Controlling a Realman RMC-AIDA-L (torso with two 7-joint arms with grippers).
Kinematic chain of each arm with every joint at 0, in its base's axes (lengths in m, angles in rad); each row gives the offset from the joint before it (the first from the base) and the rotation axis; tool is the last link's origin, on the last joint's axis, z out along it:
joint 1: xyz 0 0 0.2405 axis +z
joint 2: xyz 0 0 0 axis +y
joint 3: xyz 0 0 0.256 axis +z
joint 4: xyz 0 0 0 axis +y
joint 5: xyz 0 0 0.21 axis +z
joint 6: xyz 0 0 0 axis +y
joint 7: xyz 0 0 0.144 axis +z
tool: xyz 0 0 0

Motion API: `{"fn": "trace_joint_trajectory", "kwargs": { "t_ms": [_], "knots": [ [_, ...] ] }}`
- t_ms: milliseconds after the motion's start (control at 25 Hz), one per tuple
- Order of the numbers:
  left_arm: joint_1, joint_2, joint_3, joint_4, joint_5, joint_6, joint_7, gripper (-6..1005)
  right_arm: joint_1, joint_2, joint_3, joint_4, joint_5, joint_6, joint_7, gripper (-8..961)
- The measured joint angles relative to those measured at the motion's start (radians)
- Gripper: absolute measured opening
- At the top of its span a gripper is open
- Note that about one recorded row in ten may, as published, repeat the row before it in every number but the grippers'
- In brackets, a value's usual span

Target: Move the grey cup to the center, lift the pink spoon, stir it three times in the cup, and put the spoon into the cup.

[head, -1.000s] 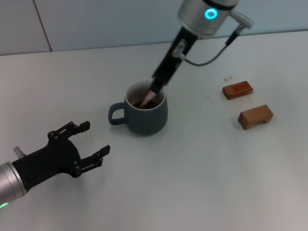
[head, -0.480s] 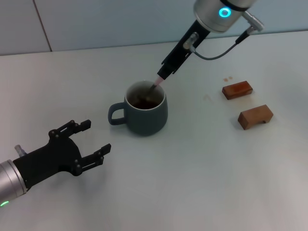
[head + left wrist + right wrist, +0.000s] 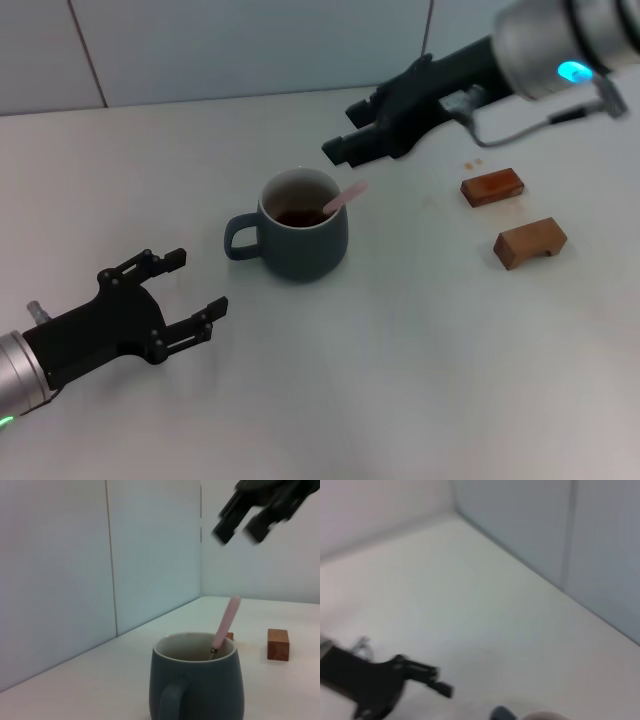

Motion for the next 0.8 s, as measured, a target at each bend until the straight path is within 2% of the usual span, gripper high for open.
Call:
{"fn": "trace_joint_trajectory", "kwargs": {
  "t_ms": [40, 80, 120, 240, 280, 320, 360, 400, 480, 520, 680, 800],
  "knots": [
    [-0.001, 0.0, 0.001, 0.004, 0.0, 0.005, -0.015, 809, -0.055, 0.0, 0.004, -0.037, 0.059, 0.005, -0.053, 416],
    [-0.004, 0.001, 0.003, 0.005, 0.0, 0.006, -0.025, 809, -0.191, 0.001, 0.022, -0.079, 0.199, 0.02, -0.198, 458],
    [-0.006, 0.001, 0.005, 0.006, 0.0, 0.006, -0.028, 809, -0.191, 0.001, 0.022, -0.079, 0.199, 0.02, -0.198, 500],
    [-0.01, 0.001, 0.008, 0.006, 0.0, 0.007, -0.032, 809, -0.337, 0.0, 0.066, -0.038, 0.374, 0.03, -0.406, 630],
    [-0.011, 0.002, 0.01, 0.008, 0.0, 0.007, -0.035, 809, -0.388, -0.001, 0.105, 0.034, 0.424, 0.017, -0.522, 678],
    [-0.011, 0.002, 0.014, 0.011, 0.0, 0.007, -0.037, 809, -0.388, -0.001, 0.105, 0.034, 0.424, 0.017, -0.522, 725],
    [-0.011, 0.001, 0.016, 0.012, 0.0, 0.007, -0.039, 809, -0.41, -0.001, 0.145, 0.116, 0.426, 0.004, -0.606, 773],
    [-0.013, 0.001, 0.022, 0.016, 0.0, 0.007, -0.042, 809, -0.41, -0.001, 0.145, 0.116, 0.426, 0.004, -0.606, 775],
    [-0.015, 0.002, 0.029, 0.018, 0.0, 0.007, -0.046, 809, -0.405, -0.004, 0.204, 0.251, 0.42, 0.001, -0.719, 780],
    [-0.02, 0.001, 0.042, 0.02, 0.0, 0.007, -0.053, 809, -0.405, -0.004, 0.204, 0.251, 0.42, 0.001, -0.719, 782],
    [-0.028, 0.001, 0.051, 0.02, 0.0, 0.005, -0.065, 809, -0.336, -0.015, 0.262, 0.439, 0.35, 0.01, -0.792, 792],
    [-0.033, 0.0, 0.053, 0.02, 0.0, 0.006, -0.069, 809, -0.314, -0.015, 0.274, 0.478, 0.325, 0.018, -0.803, 799]
  ]
}}
